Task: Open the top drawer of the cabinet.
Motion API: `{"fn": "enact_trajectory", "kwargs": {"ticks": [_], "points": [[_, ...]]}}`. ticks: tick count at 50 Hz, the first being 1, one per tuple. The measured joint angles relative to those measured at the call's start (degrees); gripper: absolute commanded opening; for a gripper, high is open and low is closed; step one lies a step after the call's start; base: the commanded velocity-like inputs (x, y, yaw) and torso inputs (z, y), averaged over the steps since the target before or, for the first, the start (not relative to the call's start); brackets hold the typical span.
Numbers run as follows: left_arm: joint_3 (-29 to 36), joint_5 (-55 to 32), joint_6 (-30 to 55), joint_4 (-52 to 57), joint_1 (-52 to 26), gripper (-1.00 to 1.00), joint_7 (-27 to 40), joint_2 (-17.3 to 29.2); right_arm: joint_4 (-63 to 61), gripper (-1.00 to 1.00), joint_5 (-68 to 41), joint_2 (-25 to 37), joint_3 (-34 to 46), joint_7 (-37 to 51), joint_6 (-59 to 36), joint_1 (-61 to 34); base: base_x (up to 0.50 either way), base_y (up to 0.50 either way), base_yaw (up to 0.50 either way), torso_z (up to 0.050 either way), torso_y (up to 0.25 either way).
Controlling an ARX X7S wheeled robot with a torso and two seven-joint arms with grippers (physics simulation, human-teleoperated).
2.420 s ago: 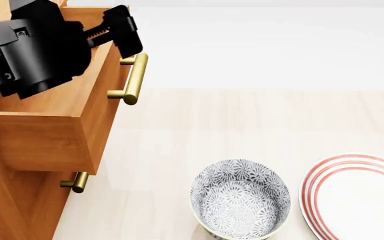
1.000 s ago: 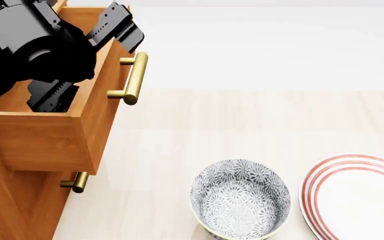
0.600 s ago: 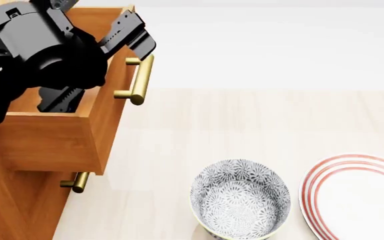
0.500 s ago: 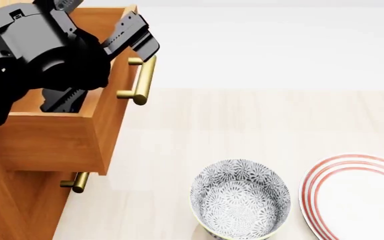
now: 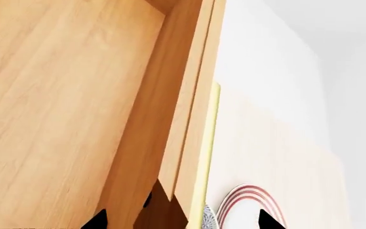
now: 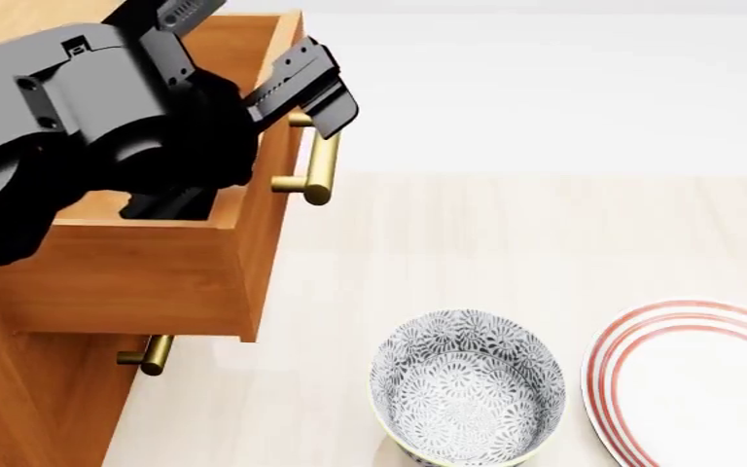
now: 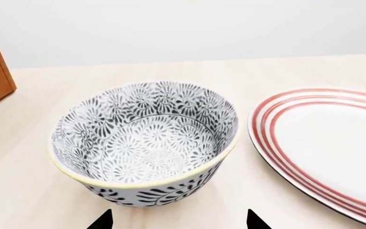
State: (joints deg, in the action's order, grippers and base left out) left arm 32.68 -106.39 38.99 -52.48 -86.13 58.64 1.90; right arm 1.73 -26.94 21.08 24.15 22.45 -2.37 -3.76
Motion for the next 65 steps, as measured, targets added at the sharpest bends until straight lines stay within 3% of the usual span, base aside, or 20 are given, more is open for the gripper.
{"fn": "enact_trajectory", "kwargs": {"ticks": [27,45,65], "points": [[12.66,-7.77,-3.74,3.76,-0.99,1.00,-2.76,0.68,0.21,1.00,-0.24,0.18,0.20,-0.02,0.20,-0.01,0.00,0.00,0.00,0.000,0.002],[26.84,-15.95,-9.05,6.96,-3.53,1.00,-6.22,1.36,-0.10,1.00,-0.66,0.52,0.44,-0.16,-0.21,0.14,0.00,0.00,0.00,0.001,0.006],[37.89,-19.33,-10.48,11.07,-6.07,1.00,-12.94,2.54,-0.16,1.00,-1.04,0.82,0.76,-0.37,-0.30,0.27,0.00,0.00,0.00,0.002,0.005]]}}
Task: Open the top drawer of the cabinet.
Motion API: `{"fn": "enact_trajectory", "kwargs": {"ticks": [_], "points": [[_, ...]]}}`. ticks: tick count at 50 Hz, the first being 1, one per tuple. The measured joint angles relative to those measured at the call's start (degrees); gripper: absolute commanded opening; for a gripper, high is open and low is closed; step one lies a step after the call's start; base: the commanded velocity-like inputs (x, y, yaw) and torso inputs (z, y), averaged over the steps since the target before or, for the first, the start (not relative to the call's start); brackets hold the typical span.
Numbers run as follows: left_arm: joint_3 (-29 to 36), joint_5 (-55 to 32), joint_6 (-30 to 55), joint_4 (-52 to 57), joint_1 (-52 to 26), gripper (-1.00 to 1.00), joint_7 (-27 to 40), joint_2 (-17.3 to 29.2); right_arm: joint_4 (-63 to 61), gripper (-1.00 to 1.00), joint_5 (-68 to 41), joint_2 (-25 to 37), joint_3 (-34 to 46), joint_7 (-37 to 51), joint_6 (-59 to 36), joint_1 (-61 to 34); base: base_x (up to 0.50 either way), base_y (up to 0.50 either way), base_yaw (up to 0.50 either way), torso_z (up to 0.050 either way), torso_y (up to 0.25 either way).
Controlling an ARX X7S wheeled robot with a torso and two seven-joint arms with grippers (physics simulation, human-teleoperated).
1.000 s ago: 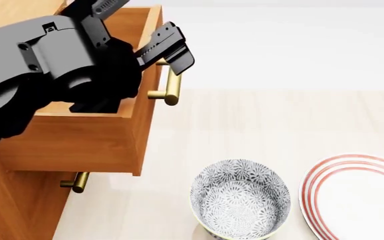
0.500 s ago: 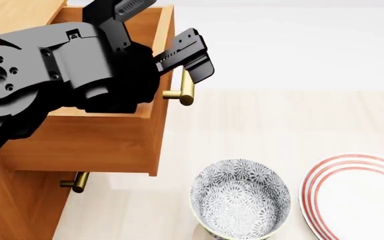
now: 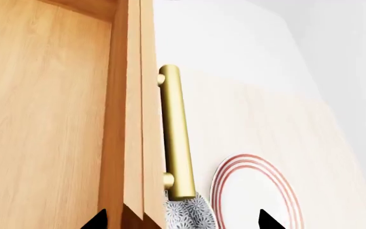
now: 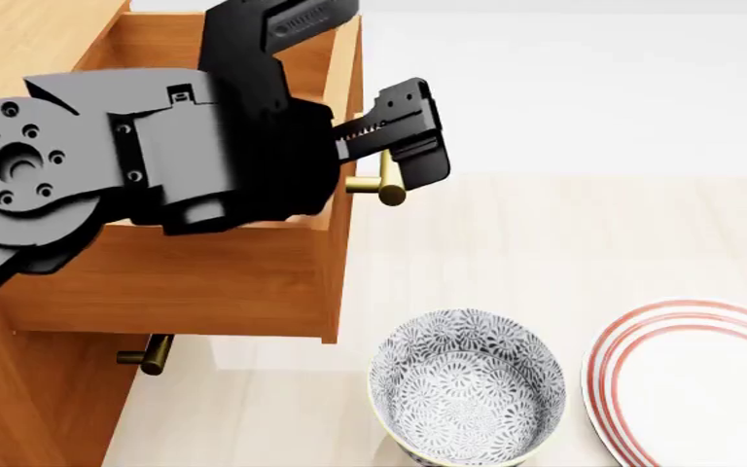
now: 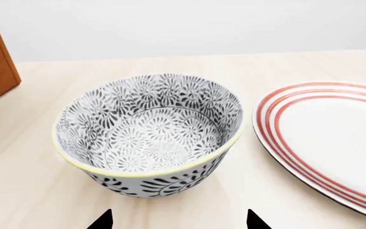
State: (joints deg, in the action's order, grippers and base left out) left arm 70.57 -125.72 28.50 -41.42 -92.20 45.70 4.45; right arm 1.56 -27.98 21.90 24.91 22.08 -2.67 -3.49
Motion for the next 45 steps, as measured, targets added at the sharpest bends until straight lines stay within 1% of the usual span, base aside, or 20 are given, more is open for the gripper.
{"fn": "enact_trajectory", "kwargs": {"ticks": [8,21,24,29,31,37,45], "points": [[4.11,0.00,0.16,1.73,-1.09,1.00,-2.89,1.05,0.24,1.00,-0.09,0.04,0.13,-0.13,0.13,-0.06,0.00,0.00,-0.01,0.000,0.000],[7.93,1.71,-1.24,5.51,-1.39,1.00,-6.07,2.85,0.69,1.00,-0.25,0.06,0.16,-0.20,0.32,-0.22,0.00,0.00,-0.01,0.002,0.001],[8.97,3.81,-2.63,8.14,-1.25,1.00,-6.39,3.60,0.76,1.00,-0.28,0.05,0.13,-0.16,0.29,-0.32,0.00,-0.01,-0.01,0.000,0.004],[10.00,9.72,-5.55,13.54,-2.22,1.00,-6.33,5.00,0.79,1.00,-0.35,0.04,0.08,-0.04,0.17,-0.46,0.00,0.00,-0.01,0.002,0.004],[10.08,11.61,-6.44,15.44,-2.87,1.00,-6.09,5.57,0.76,1.00,-0.40,0.06,0.06,0.04,0.08,-0.51,0.00,0.00,-0.01,0.005,0.006],[6.57,14.41,-9.31,25.17,-6.38,1.00,-8.18,5.56,0.85,1.00,-0.43,0.04,0.16,0.18,-0.01,-0.60,0.00,0.00,0.00,0.000,0.000],[4.00,15.72,-10.97,31.82,-8.93,1.00,-9.40,5.65,1.05,1.00,-0.41,0.00,0.34,0.23,0.02,-0.64,0.00,0.00,0.00,0.000,0.000]]}}
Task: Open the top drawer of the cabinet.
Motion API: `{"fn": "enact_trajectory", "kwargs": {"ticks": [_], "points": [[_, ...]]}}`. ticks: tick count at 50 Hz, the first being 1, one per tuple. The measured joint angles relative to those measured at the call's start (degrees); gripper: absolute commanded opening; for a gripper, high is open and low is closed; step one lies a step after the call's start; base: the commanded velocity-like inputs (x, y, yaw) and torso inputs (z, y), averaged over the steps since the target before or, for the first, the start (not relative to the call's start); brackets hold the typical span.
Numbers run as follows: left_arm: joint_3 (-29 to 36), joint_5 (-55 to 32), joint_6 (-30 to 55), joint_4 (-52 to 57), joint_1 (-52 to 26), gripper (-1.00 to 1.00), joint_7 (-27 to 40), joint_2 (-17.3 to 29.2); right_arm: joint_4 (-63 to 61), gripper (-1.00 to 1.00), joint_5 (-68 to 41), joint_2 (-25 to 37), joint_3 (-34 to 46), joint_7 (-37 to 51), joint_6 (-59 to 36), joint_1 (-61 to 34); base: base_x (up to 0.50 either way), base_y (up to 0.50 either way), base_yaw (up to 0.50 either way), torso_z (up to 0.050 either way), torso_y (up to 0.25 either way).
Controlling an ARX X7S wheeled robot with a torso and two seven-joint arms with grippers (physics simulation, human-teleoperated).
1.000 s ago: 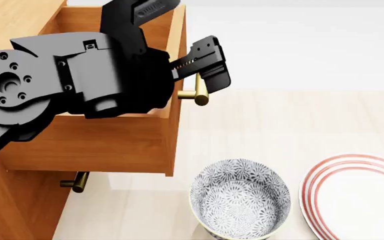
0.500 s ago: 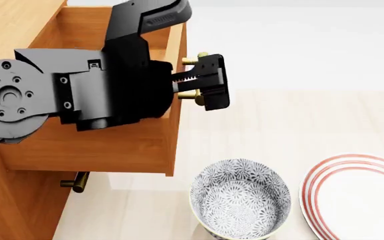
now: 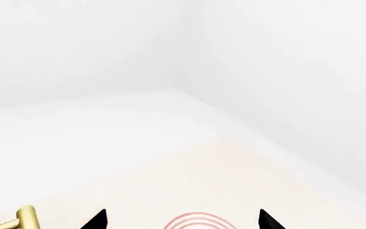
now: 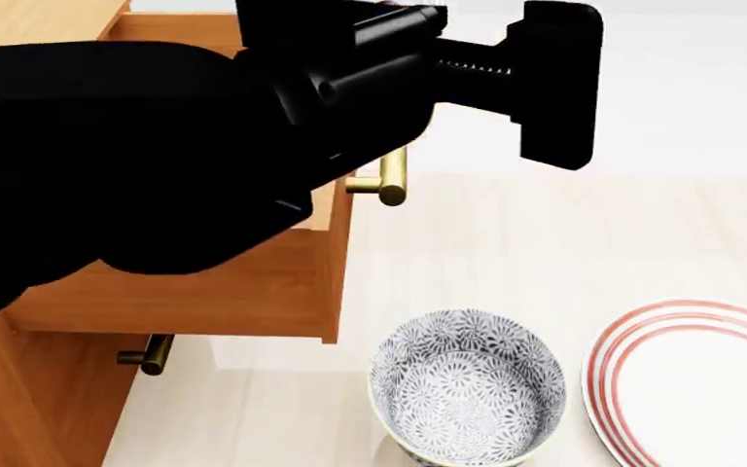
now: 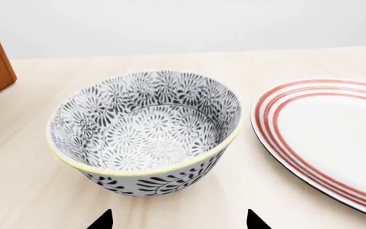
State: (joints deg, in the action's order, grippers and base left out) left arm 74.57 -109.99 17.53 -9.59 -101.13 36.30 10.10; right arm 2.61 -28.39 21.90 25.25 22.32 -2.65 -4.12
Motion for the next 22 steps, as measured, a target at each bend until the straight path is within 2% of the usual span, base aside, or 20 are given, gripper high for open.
{"fn": "enact_trajectory", "kwargs": {"ticks": [22], "points": [[-1.45,2.68,-2.52,11.86,1.30,1.00,1.55,3.43,0.42,1.00,0.19,-0.05,0.63,-0.03,0.08,0.01,0.00,0.00,0.00,0.000,0.000]]}}
